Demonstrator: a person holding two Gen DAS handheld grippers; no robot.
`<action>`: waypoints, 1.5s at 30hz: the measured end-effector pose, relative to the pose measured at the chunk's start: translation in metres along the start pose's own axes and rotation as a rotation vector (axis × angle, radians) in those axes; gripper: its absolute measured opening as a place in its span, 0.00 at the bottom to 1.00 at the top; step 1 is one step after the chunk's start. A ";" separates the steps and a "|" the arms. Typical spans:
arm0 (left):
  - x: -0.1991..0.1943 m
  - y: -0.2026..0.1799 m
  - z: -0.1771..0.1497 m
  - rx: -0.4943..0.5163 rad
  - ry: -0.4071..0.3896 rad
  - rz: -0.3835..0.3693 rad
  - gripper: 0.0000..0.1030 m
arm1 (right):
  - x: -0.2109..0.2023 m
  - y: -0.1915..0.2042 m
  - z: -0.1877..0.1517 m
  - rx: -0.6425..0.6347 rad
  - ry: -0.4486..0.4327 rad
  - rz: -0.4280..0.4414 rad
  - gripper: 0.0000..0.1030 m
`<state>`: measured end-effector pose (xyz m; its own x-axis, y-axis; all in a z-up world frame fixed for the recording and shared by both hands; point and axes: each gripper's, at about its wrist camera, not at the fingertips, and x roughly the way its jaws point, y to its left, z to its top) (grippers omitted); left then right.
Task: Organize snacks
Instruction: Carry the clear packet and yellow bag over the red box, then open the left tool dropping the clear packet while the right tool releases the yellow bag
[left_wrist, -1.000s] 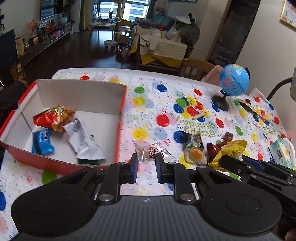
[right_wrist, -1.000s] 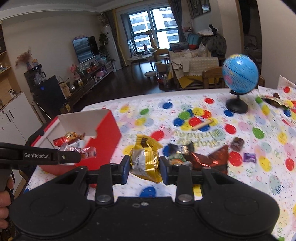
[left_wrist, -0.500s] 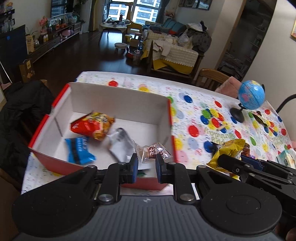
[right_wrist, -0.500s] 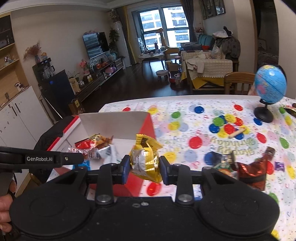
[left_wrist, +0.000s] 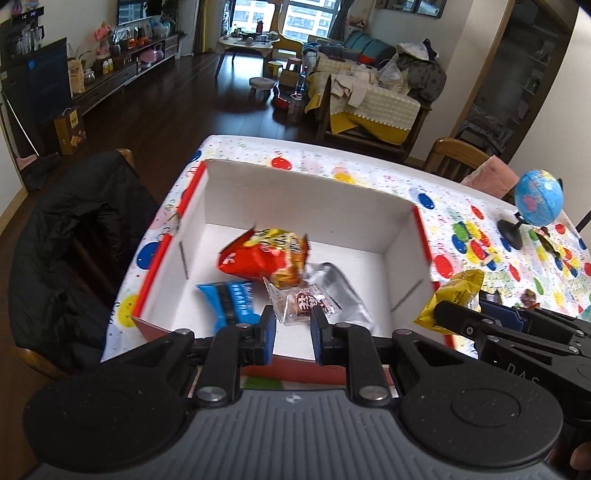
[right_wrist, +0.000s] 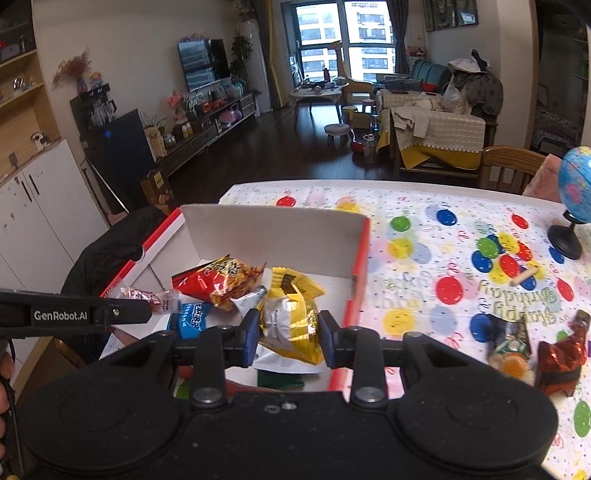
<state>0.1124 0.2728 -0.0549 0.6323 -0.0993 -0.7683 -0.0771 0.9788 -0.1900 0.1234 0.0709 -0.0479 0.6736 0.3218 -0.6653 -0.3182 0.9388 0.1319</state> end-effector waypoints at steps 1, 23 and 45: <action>0.003 0.004 0.001 0.002 0.002 0.004 0.19 | 0.004 0.003 0.000 -0.004 0.006 -0.003 0.31; 0.077 0.035 0.015 0.030 0.145 0.063 0.19 | 0.081 0.029 0.002 -0.031 0.169 0.001 0.32; 0.065 0.028 0.010 0.050 0.131 0.034 0.25 | 0.056 0.024 0.001 0.029 0.153 0.008 0.37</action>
<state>0.1593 0.2955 -0.1038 0.5237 -0.0854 -0.8476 -0.0558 0.9894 -0.1341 0.1545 0.1116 -0.0812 0.5612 0.3091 -0.7678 -0.3025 0.9401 0.1574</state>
